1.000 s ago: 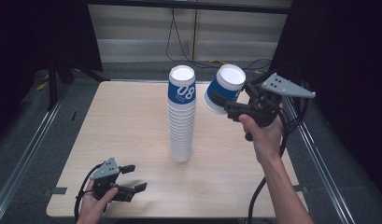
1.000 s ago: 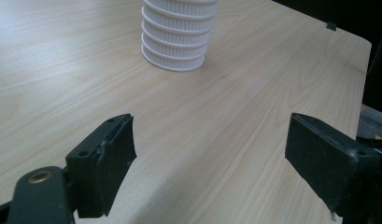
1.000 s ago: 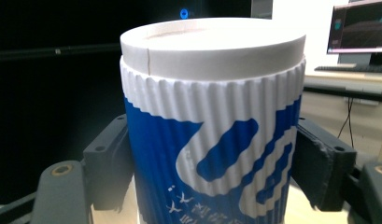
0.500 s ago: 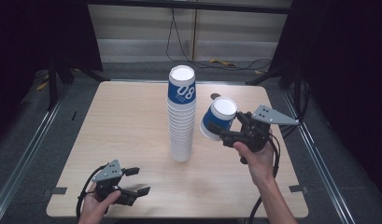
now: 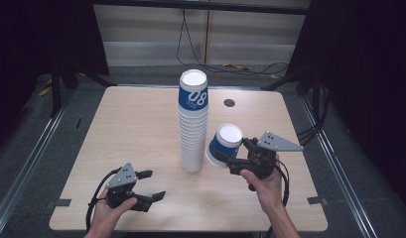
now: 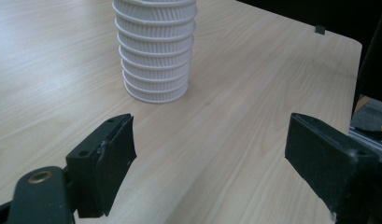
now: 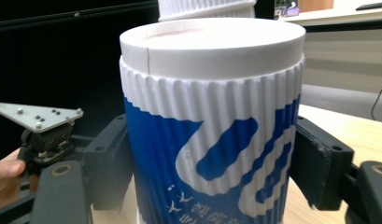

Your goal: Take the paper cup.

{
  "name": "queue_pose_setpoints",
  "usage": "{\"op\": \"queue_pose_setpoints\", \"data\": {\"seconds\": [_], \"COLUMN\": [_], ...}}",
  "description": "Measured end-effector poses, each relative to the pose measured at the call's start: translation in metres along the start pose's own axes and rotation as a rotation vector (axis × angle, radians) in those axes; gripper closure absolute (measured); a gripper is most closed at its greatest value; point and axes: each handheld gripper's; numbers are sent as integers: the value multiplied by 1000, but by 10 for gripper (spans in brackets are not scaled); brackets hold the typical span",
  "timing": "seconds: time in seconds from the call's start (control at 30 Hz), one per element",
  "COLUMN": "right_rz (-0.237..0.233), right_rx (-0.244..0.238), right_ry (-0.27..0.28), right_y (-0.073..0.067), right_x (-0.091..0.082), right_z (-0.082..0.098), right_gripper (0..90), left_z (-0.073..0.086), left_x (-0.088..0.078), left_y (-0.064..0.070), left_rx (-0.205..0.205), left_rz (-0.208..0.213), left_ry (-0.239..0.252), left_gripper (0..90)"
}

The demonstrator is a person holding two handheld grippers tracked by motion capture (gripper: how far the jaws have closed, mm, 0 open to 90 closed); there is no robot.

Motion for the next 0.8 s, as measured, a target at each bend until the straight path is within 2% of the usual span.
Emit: {"op": "queue_pose_setpoints", "data": {"seconds": [0.07,0.13,0.27,0.33,0.37,0.5,0.57,0.63,0.8], "right_rz": [-10,-19,-43,-62,-62,-89,-109,-118,-147], "right_rx": [13,14,28,35,39,46,50,48,47], "right_ry": [-5,-16,-29,-44,-50,-76,-81,-83,-106], "right_y": [-1,-3,-6,-6,-7,-9,-11,-13,-17], "right_x": [3,6,14,19,21,28,32,36,43], "right_z": [4,9,18,24,25,30,33,38,49], "right_gripper": [238,238,238,238,238,240,241,241,241], "left_z": [-4,-9,-18,-21,-22,-21,-21,-20,-14], "left_x": [2,7,12,13,14,18,19,17,19], "left_y": [0,0,5,8,11,17,21,25,30], "left_rx": [-10,-20,38,58,53,44,44,64,56], "left_rz": [-5,26,37,51,65,99,124,128,144], "left_ry": [22,32,36,35,46,77,72,88,87], "left_gripper": [159,159,159,179,190,190,190,190,175]}}
Point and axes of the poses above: each handheld gripper's, and its own axes: x roughly forward along the jaws, z roughly out of its underside, y roughly to its right, and after that the axes turned 14 degrees about -z, right-handed
